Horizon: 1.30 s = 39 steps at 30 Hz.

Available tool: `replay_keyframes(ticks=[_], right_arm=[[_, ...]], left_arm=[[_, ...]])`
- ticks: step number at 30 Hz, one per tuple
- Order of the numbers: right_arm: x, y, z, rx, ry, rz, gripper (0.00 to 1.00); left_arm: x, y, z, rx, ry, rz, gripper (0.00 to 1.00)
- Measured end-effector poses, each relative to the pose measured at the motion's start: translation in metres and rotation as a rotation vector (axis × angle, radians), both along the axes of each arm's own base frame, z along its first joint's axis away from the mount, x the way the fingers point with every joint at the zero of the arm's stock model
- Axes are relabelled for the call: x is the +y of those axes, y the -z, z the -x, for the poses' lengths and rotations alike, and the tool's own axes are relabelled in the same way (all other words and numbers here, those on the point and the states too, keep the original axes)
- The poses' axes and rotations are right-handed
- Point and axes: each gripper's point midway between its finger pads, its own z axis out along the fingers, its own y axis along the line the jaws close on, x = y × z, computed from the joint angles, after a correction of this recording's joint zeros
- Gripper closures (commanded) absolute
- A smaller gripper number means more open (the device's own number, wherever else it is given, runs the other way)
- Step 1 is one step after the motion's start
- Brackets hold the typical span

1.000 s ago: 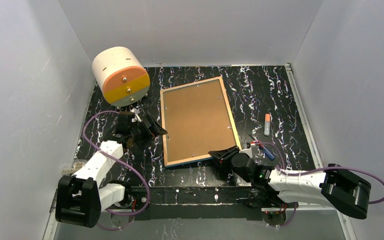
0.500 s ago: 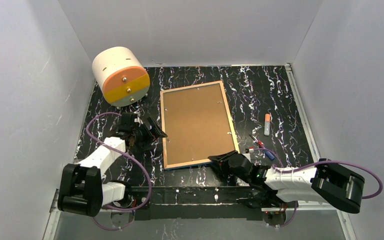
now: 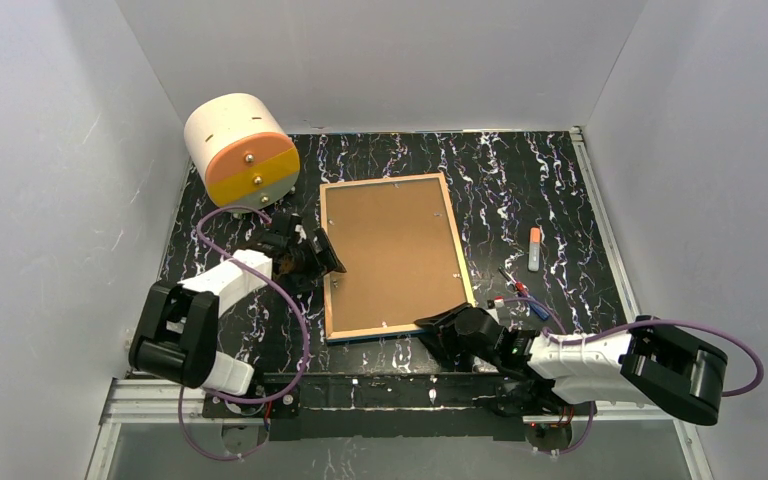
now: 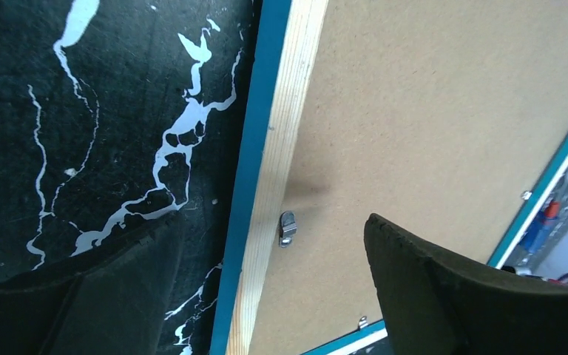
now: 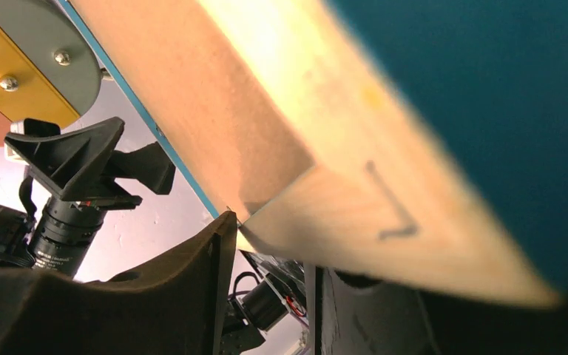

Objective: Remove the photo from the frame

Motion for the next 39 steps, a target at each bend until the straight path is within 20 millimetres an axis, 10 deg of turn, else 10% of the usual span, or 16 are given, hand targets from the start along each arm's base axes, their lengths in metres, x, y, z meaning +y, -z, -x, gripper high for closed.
replay_keyframes(ticks=[25, 32, 39], right_arm=[[0.002, -0.016, -0.002, -0.119, -0.116, 0.147, 0.45], [0.008, -0.051, -0.02, -0.265, -0.146, 0.233, 0.35], [0.007, -0.094, -0.043, -0.437, -0.158, 0.368, 0.19]], left_arm=[[0.003, 0.023, -0.004, -0.045, 0.022, -0.196, 0.69], [0.005, 0.023, -0.002, -0.064, 0.028, -0.202, 0.72], [-0.003, 0.018, -0.001, -0.074, 0.089, -0.181, 0.44]])
